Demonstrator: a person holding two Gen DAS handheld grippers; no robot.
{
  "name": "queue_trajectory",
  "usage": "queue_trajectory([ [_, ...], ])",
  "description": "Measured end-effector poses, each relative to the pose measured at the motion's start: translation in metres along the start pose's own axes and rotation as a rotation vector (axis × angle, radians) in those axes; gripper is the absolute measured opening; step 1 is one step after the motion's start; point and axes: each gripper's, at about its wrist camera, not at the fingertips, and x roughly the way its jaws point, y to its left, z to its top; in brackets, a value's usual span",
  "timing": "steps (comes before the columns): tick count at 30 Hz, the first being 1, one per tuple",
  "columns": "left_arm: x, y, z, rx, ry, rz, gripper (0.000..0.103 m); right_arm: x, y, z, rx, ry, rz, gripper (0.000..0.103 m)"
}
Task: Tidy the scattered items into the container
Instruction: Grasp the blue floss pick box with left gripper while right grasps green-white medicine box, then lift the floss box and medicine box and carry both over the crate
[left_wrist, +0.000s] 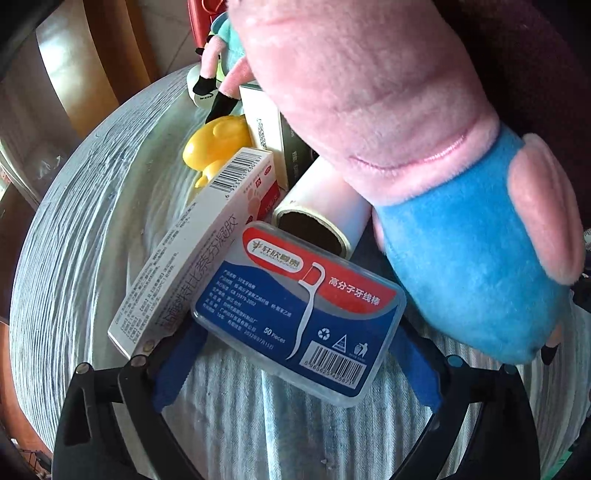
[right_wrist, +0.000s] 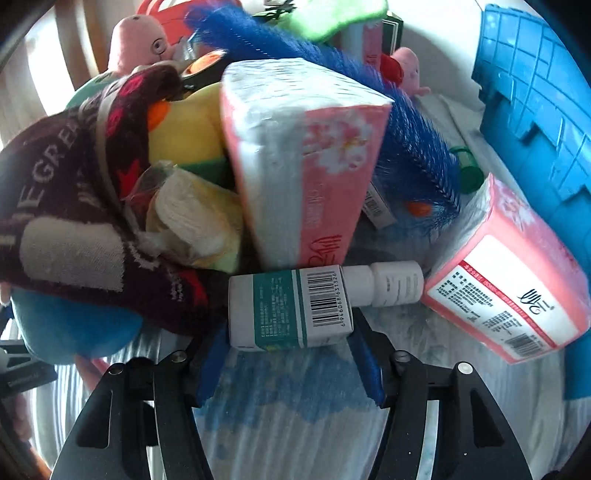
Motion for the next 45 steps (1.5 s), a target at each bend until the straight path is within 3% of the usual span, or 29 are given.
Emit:
queue_trajectory([
  [8,-0.016,-0.005,-0.016,-0.027,-0.009,0.005,0.098,-0.008,0.003,-0.010,-0.015,0.006,-0.009,0.060],
  [15,-0.063,-0.005,-0.020,-0.070,-0.081,0.065,0.098,-0.048,-0.012,-0.018,-0.031,-0.047,0.019,0.060],
  [23,-0.126,-0.018,-0.003,-0.128,-0.218,0.127,0.098,-0.112,-0.032,0.002,-0.124,-0.175,0.111,0.060],
  [29,-0.180,-0.061,0.001,-0.114,-0.318,0.119,0.098,-0.173,-0.044,0.016,-0.159,-0.300,0.136,0.060],
  [37,-0.233,-0.115,0.014,0.011,-0.436,0.022,0.098,-0.254,-0.062,0.009,-0.118,-0.447,0.038,0.060],
  [45,-0.267,-0.168,0.025,0.118,-0.518,-0.092,0.098,-0.322,-0.105,0.002,-0.068,-0.538,-0.125,0.060],
])
